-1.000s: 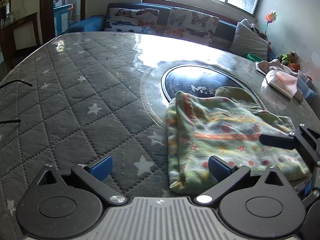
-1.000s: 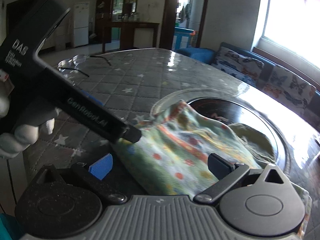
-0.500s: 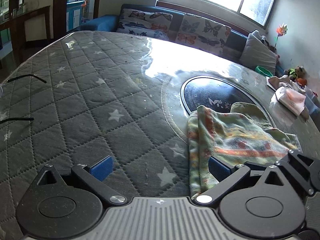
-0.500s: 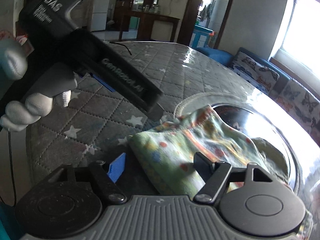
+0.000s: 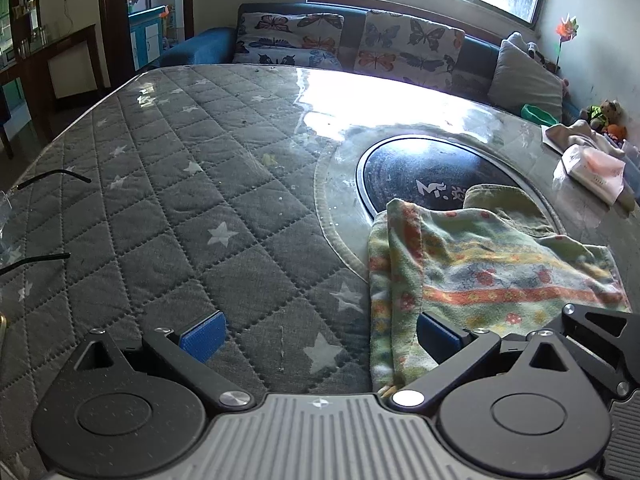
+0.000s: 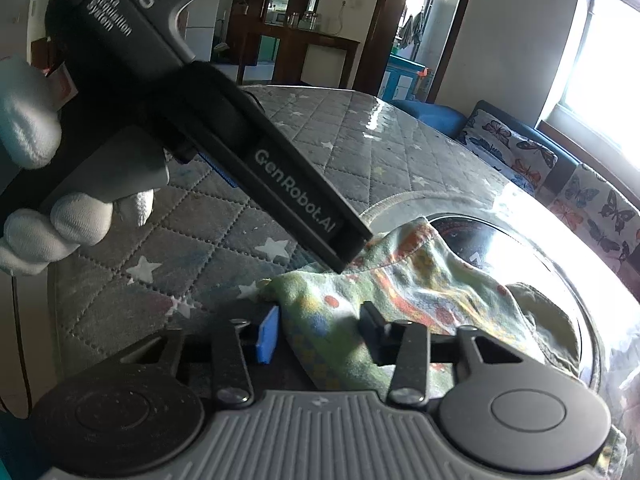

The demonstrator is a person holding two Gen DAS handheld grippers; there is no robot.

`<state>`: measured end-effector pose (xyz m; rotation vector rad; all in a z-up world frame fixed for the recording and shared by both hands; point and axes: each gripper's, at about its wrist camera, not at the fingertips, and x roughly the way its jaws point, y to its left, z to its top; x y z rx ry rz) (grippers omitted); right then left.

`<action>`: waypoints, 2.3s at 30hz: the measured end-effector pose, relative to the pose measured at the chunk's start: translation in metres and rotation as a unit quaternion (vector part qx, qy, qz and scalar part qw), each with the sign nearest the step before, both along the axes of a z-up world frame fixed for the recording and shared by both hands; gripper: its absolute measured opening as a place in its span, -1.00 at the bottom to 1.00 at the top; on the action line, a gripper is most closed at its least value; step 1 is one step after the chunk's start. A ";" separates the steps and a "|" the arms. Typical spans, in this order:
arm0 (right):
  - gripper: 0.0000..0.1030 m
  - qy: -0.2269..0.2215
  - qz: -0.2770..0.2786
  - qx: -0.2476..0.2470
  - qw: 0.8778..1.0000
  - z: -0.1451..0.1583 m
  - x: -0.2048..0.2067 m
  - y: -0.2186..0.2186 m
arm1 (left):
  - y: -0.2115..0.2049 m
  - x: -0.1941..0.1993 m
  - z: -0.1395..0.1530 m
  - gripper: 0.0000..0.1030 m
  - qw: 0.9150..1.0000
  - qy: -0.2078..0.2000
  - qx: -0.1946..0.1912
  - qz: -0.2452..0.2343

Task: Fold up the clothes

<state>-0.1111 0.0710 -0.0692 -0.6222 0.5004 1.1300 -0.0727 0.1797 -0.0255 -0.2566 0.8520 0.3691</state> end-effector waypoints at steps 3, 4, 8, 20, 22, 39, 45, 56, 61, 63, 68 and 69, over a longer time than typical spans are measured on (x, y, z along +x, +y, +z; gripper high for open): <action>-0.34 0.006 0.000 0.006 1.000 0.001 0.000 -0.002 | -0.002 0.000 0.001 1.00 1.000 0.000 0.002 -0.002; -0.38 0.009 0.000 0.008 1.000 0.001 0.000 -0.003 | -0.003 0.001 0.001 1.00 1.000 -0.001 0.002 -0.002; -0.49 0.026 -0.003 0.021 0.999 0.005 0.004 -0.008 | -0.005 0.002 0.004 1.00 1.000 -0.002 0.001 -0.007; -0.63 0.066 -0.012 0.059 0.996 0.014 0.016 -0.016 | -0.013 0.013 0.012 1.00 1.000 -0.005 -0.005 -0.015; -0.65 0.071 -0.014 0.068 0.995 0.015 0.018 -0.019 | -0.013 0.014 0.013 1.00 1.000 -0.007 -0.013 -0.017; -0.77 0.111 -0.036 0.140 0.983 0.030 0.043 -0.051 | 0.003 0.036 0.007 1.00 0.984 -0.022 -0.173 -0.023; -0.79 0.115 -0.043 0.152 0.981 0.034 0.045 -0.056 | 0.006 0.044 0.004 1.00 0.974 -0.027 -0.223 -0.024; -0.82 0.118 -0.037 0.153 0.980 0.035 0.037 -0.062 | 0.010 0.054 -0.012 0.27 0.961 -0.029 -0.275 -0.030; -0.78 0.128 -0.030 0.147 0.980 0.033 0.038 -0.062 | 0.013 0.053 -0.019 -0.43 0.959 -0.026 -0.280 -0.022; -0.73 0.132 -0.031 0.149 0.980 0.033 0.039 -0.066 | 0.013 0.053 -0.019 -0.46 0.960 -0.026 -0.278 -0.023; -0.45 0.146 -0.065 0.160 0.974 0.036 0.048 -0.091 | 0.012 0.052 -0.020 -0.43 0.962 -0.028 -0.271 -0.028; -0.43 0.144 -0.081 0.162 0.973 0.036 0.053 -0.098 | 0.011 0.052 -0.019 -0.42 0.963 -0.028 -0.267 -0.030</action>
